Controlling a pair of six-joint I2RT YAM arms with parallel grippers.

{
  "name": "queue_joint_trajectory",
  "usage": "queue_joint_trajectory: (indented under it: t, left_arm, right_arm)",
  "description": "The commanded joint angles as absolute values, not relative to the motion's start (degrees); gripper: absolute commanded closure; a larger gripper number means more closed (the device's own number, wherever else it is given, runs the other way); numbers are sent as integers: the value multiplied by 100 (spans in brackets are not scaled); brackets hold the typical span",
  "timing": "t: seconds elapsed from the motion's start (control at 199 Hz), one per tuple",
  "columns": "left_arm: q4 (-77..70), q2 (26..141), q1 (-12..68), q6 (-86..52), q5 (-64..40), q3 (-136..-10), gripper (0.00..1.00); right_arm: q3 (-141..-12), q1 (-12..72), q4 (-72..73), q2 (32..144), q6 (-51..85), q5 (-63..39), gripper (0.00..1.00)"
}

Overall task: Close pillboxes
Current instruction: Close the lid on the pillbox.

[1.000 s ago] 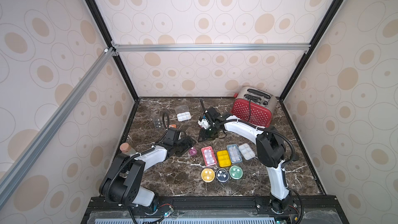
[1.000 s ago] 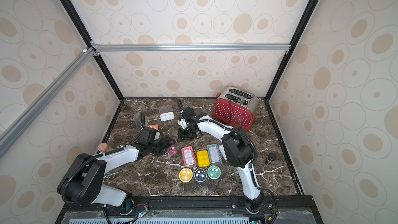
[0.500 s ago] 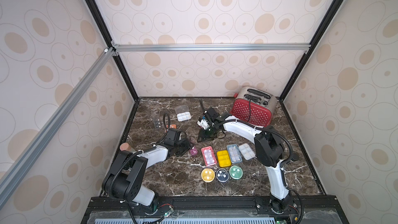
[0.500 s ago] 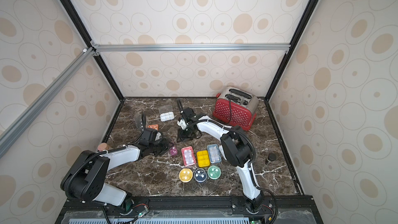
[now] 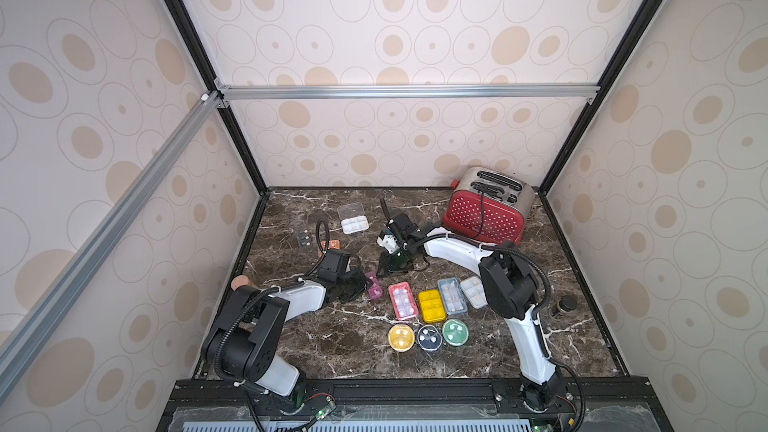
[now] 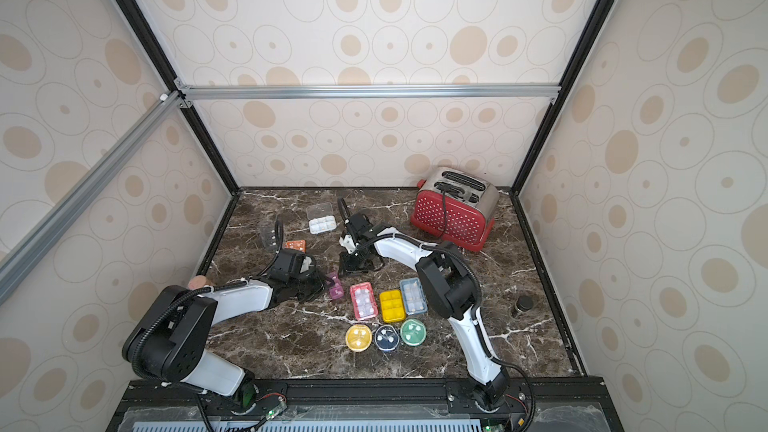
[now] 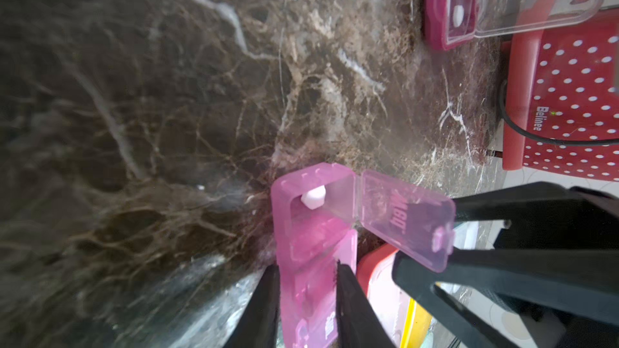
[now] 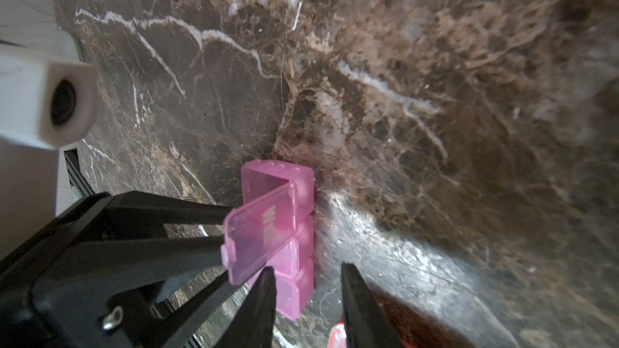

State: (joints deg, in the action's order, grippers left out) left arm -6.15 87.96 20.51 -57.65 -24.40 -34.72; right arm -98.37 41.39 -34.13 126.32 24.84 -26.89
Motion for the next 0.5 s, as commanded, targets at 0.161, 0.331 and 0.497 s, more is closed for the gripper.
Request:
queue_joint_trajectory:
  t: [0.161,0.331,0.497]
  left_arm:
    - [-781,9016,2026,-5801,-2470,-3430,74]
    - [-809,9142,2030,-5779,-2476,-3436,79]
    - [-790,9067,2006,-5786,-2562,-3343,83]
  right_arm:
    - [-9844,4197,-3287,12730,2583,-2744,66]
    - [-9791,4192,-3226,12736,2618,-2759,66]
    - [-9827,4159,-3451,12604,2468,-2630,66]
